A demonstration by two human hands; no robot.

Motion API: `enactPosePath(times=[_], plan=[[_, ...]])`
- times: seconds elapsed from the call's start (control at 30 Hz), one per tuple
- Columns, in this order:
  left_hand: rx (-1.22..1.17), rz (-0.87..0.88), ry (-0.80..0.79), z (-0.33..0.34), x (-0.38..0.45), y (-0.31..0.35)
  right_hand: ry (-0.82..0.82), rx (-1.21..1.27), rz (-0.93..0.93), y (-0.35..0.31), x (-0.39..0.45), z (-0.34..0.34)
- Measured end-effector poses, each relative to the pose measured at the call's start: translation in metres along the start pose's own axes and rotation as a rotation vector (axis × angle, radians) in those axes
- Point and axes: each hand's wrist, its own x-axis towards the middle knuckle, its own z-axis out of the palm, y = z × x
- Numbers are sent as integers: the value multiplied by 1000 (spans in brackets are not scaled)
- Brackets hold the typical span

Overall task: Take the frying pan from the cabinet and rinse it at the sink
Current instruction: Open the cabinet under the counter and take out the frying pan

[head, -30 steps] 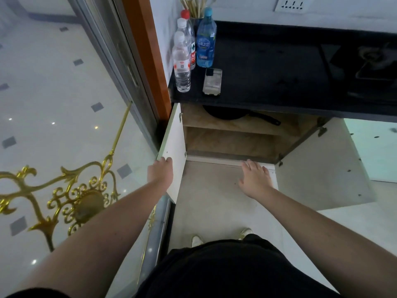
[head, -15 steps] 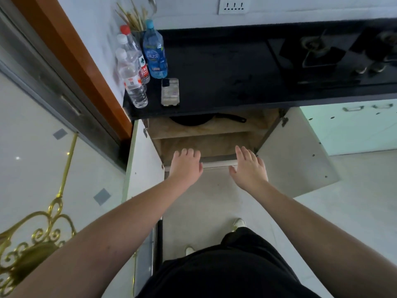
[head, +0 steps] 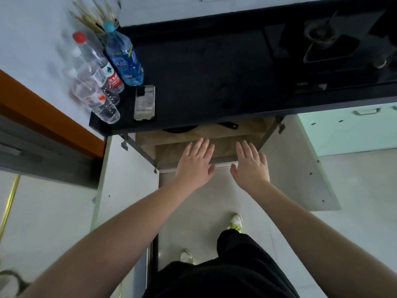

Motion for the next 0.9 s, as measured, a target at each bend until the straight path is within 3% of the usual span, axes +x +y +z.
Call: enactPosePath(times=[0.23,0.47,0.63,0.9], plan=[[-36,-29,-23,5,27,9,-61,-29,1,6,37,9],[-56,36,-2,36,41,-7,1,53,73,-18,43,47],[-153,-123,-30,62,67,-25,53,173,185,-20,70,72],[-187,-113,33,119,121,-23,122,132,168,4,127,120]])
